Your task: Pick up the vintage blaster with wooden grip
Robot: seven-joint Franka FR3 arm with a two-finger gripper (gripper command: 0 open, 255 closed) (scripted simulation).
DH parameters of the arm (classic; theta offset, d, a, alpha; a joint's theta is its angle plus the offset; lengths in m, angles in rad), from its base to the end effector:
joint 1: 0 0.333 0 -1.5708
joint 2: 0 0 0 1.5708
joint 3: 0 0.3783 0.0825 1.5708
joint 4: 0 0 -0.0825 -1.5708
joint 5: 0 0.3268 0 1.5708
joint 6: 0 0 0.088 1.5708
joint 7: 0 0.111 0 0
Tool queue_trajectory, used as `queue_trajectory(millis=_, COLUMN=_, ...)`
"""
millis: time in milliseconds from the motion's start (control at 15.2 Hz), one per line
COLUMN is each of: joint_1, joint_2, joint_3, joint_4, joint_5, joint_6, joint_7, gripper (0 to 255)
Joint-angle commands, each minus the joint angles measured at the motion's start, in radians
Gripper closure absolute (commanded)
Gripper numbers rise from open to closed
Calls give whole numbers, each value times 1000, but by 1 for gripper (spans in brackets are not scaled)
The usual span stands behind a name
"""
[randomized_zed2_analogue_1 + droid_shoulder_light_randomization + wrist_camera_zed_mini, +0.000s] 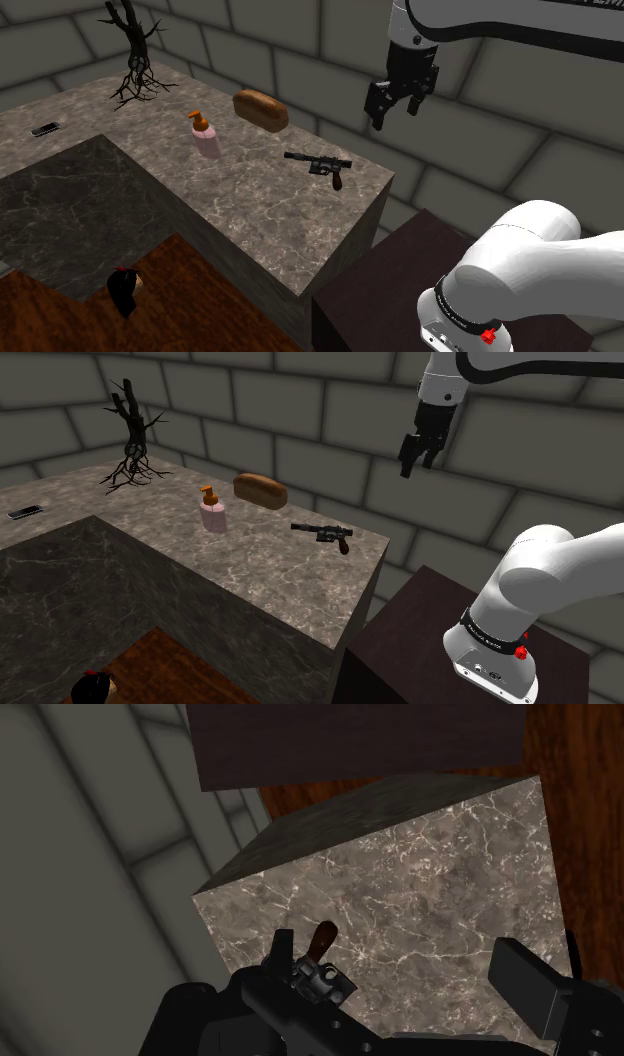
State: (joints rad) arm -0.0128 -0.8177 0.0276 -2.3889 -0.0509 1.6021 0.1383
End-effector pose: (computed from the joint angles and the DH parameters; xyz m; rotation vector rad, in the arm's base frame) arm 0.1987 0.0016 0.6262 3.0659 -0.2012 0.0549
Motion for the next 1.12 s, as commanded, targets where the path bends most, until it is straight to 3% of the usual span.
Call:
queue_trajectory(millis=0, joint_1=0, joint_2=0, joint_3=0, joint_4=0, joint_5=0, joint_6=0, joint_7=0, gripper=0)
queue_trajectory(millis=528, joint_1=12, joint_2=206, joint_3=-43, joint_4=-66, joint_5=-72, joint_6=284, joint_7=-120, gripper=0)
queue_trajectory(millis=1056, joint_1=16, joint_2=482, joint_3=-72, joint_4=-37, joint_5=-137, joint_6=547, joint_7=-220, gripper=0)
